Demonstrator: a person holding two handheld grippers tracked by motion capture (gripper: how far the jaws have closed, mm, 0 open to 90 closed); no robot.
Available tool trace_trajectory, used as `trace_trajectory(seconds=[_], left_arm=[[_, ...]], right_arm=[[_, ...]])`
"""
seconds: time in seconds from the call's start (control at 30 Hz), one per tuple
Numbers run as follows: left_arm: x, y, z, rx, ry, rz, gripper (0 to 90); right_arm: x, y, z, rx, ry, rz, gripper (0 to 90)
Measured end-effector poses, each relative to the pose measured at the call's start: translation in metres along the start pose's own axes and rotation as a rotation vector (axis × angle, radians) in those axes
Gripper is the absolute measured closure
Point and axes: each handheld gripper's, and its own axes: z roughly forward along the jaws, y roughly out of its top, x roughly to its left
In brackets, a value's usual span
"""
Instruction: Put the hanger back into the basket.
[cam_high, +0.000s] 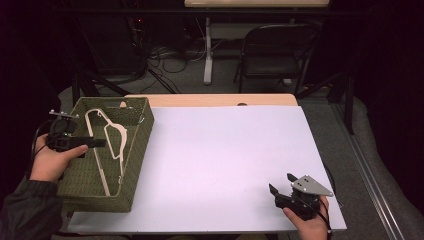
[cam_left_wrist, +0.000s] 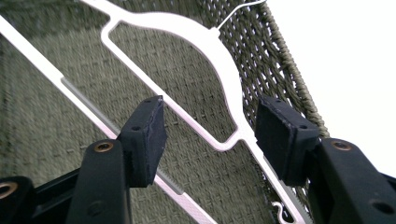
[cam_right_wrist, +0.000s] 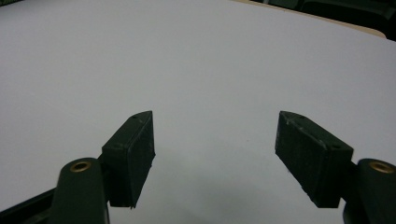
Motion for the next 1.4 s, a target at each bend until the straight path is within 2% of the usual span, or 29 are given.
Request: trace_trajectory(seconds=[0.07, 0.2, 0.37, 0.47, 0.73, 0.87, 1.0, 1.1, 1.23, 1.4], left_arm=[[-0.003, -0.002, -0.004, -0.015, -0.010, 0.011, 42.1], [-0.017, -0.007, -0.010, -0.045, -0.020, 0.062, 42.1], [-0.043, -0.014, -0.015, -0.094, -0.048, 0.140, 40.9], [-0.059, -0.021, -0.016, -0.126, -0.084, 0.185, 40.5], [-0.095, -0.038, -0.008, -0.171, -0.136, 0.256, 39.9], [-0.112, -0.046, 0.001, -0.186, -0.132, 0.298, 39.7], [-0.123, -0.055, 0.011, -0.214, -0.156, 0.322, 39.1], [-0.131, -0.064, 0.016, -0.243, -0.146, 0.361, 38.5], [-0.136, -0.076, 0.019, -0.293, -0.150, 0.361, 38.5], [-0.136, -0.090, 0.020, -0.337, -0.159, 0.330, 38.5]], right_arm=[[0.000, 0.000, 0.000, 0.000, 0.000, 0.000, 28.4], [-0.001, 0.000, 0.000, 0.001, 0.001, 0.001, 28.4], [0.000, 0.000, 0.000, 0.001, 0.000, 0.001, 28.4], [0.000, 0.000, 0.000, 0.001, 0.000, 0.001, 28.4], [-0.001, 0.000, 0.000, 0.002, -0.001, 0.000, 28.4], [0.000, 0.000, 0.000, 0.003, 0.001, -0.001, 28.4], [0.000, 0.000, 0.000, 0.003, 0.000, -0.002, 28.4], [0.000, -0.001, 0.000, -0.001, 0.000, -0.001, 28.4], [0.000, 0.000, -0.001, -0.004, 0.001, 0.001, 28.4], [-0.001, 0.000, -0.001, 0.003, 0.001, -0.003, 28.4]])
